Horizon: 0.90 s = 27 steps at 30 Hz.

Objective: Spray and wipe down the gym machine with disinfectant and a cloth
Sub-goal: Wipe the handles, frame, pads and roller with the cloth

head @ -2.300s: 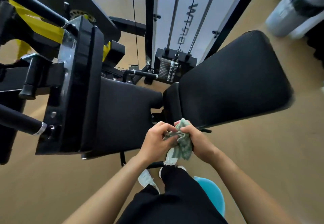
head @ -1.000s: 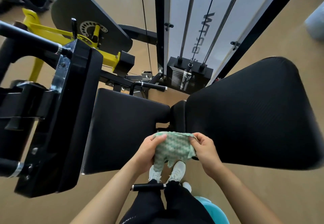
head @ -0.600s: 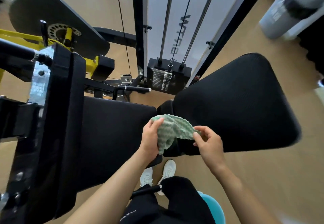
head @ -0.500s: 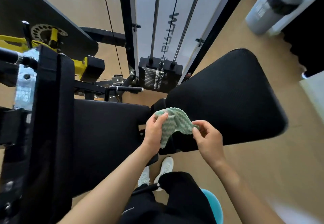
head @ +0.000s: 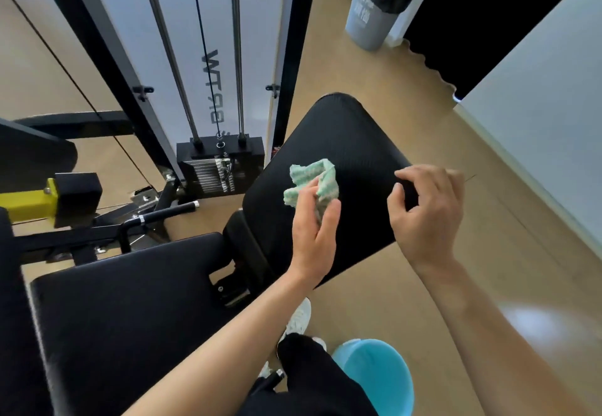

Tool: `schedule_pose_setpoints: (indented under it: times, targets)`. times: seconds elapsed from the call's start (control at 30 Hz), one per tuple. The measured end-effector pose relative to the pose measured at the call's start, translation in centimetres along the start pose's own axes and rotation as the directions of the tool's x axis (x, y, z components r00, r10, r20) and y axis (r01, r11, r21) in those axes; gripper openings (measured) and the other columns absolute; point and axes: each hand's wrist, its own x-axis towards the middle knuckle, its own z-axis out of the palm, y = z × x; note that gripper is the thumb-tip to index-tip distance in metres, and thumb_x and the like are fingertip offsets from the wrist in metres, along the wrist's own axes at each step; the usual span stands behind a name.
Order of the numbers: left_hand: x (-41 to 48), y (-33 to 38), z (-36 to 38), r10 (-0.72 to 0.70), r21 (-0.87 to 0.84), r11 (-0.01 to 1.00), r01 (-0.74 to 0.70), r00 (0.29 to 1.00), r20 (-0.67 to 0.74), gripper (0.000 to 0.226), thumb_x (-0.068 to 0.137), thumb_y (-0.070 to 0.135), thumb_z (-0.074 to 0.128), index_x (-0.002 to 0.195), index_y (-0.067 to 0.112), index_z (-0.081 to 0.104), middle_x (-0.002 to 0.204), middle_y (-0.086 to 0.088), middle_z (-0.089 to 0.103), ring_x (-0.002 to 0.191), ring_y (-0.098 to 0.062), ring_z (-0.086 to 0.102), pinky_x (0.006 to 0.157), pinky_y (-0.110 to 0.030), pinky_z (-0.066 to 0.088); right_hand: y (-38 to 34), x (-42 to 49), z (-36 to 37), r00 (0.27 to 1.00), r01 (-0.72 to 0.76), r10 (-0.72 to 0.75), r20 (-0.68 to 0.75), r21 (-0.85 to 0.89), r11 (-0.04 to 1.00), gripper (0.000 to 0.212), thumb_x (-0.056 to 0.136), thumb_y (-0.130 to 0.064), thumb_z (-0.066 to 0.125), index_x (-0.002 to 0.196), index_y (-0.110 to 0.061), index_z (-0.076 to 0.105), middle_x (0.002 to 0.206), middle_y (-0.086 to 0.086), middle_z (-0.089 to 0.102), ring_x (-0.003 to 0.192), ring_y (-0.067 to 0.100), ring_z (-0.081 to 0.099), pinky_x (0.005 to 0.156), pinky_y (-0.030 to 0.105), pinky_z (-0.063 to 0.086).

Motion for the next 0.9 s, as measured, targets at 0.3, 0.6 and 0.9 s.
schedule_pose_setpoints:
  times: [0.3,0.6,0.9]
  targets:
    - [1.5,-6.2,0.9,0.299,0.444,0.6,-0.665,0.702,0.646,0.049,0.101,0.012,0.046,0.149,0.02,0.052,0.167,-0.002,0.035,0.154,-0.031,0.03,0.12,-0.05,0.035,3.5,0.9,2.6,0.835,-0.373,0.353,0.422,-0.038,0.927,0.056,0.097,-0.042,0.054,0.145,-0.013,0.057,0.142,0.006,0.063,0.127,0.03,0.06,0.105,0.04,0.047]
    - [7.7,-7.3,3.4,0.242,0.6,0.458,-0.656,0.742,0.626,0.031,0.108,0.033,0.033,0.124,0.011,0.046,0.171,-0.006,-0.005,0.159,-0.032,-0.014,0.129,-0.053,0.006,4.5,1.0,3.2,0.821,-0.497,0.414,0.394,0.134,0.857,0.048,0.099,-0.044,0.05,0.139,-0.021,0.065,0.141,-0.006,0.065,0.127,0.009,0.06,0.096,0.013,0.039]
    - [14.2,-5.8,3.3,0.012,0.715,0.689,-0.116,0.989,0.149,0.071,0.105,0.045,0.012,0.164,0.007,0.003,0.173,-0.011,-0.011,0.154,-0.025,-0.027,0.128,-0.05,-0.01,4.4,0.9,3.7,0.816,-0.532,0.448,0.365,0.17,0.829,0.048,0.097,-0.048,0.05,0.138,-0.027,0.065,0.139,-0.012,0.065,0.122,0.007,0.061,0.09,0.021,0.047]
